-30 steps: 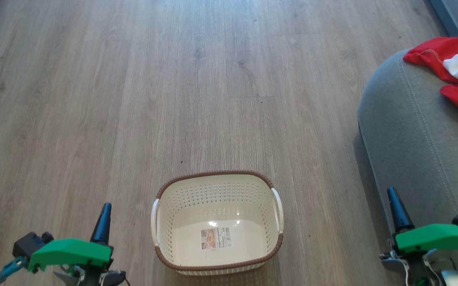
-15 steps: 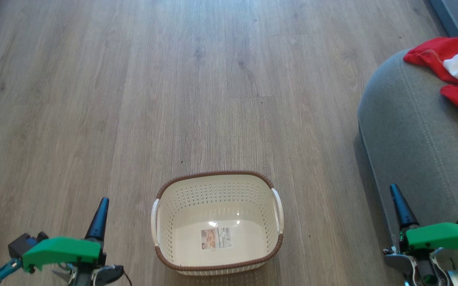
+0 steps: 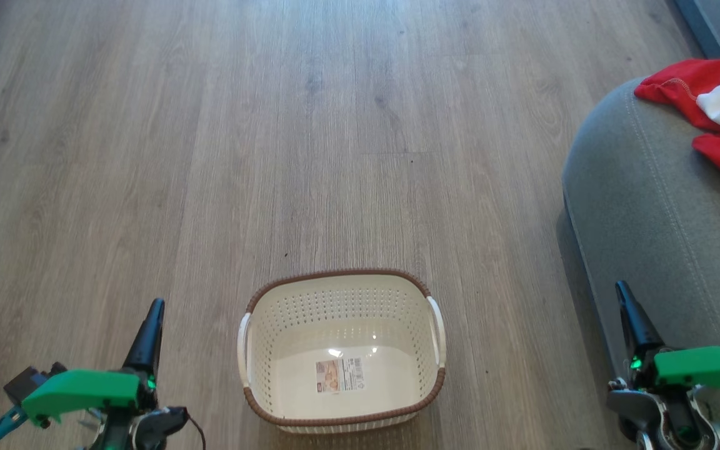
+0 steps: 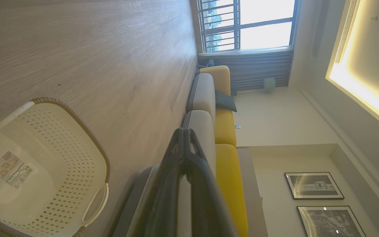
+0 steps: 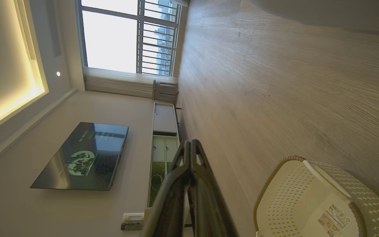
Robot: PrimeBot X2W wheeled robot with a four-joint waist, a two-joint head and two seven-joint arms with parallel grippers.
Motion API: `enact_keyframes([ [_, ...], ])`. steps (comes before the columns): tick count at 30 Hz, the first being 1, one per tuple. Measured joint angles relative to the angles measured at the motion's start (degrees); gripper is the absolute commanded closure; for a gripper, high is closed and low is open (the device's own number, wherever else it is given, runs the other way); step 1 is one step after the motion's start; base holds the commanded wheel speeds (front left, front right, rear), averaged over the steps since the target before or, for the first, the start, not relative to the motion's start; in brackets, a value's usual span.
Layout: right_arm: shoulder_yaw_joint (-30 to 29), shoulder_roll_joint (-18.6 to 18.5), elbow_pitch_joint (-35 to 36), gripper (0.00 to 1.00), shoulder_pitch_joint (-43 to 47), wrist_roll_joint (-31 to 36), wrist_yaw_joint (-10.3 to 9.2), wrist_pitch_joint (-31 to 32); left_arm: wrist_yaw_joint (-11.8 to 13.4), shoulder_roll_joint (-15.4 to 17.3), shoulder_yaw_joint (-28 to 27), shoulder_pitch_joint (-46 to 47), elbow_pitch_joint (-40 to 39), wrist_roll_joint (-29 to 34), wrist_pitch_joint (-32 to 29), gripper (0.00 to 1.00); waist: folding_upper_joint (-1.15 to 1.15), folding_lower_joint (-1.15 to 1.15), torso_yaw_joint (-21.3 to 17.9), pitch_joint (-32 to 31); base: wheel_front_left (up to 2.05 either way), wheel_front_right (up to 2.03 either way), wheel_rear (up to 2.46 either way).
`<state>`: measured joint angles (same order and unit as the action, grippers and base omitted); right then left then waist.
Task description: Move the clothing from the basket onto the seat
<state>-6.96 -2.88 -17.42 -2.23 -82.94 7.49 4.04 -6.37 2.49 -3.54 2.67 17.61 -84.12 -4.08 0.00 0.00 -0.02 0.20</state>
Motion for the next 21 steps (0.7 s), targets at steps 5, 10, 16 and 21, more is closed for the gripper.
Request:
enact_keyframes([
  [5, -0.20, 0.04, 0.55, 1.00, -0.81, -3.43, 0.00, 0.60, -0.09, -0.03, -0.29, 0.02, -0.52, -2.98, -0.97, 1.00, 0.00, 0.00, 0.01, -0.01, 0.00, 0.00, 0.00],
  [10, -0.37, 0.09, 0.91, 1.00, -0.85, -6.81, 0.00, 1.69, -0.53, -0.04, -0.54, 0.19, -1.12, -5.87, -1.76, 1.00, 0.00, 0.00, 0.01, -0.02, 0.00, 0.00, 0.00],
  [16, -0.53, 0.20, 1.16, 1.00, -0.85, -8.90, 0.00, 2.21, -0.59, -0.05, -0.86, 0.82, -1.66, -7.67, -1.98, 1.00, 0.00, 0.00, 0.02, -0.03, 0.00, 0.00, 0.00],
  [21, -0.54, 0.20, 1.16, 1.00, -0.85, -8.90, 0.00, 2.21, -0.59, -0.05, -0.91, 0.82, -1.66, -7.67, -1.98, 1.00, 0.00, 0.00, 0.02, -0.03, 0.00, 0.00, 0.00],
])
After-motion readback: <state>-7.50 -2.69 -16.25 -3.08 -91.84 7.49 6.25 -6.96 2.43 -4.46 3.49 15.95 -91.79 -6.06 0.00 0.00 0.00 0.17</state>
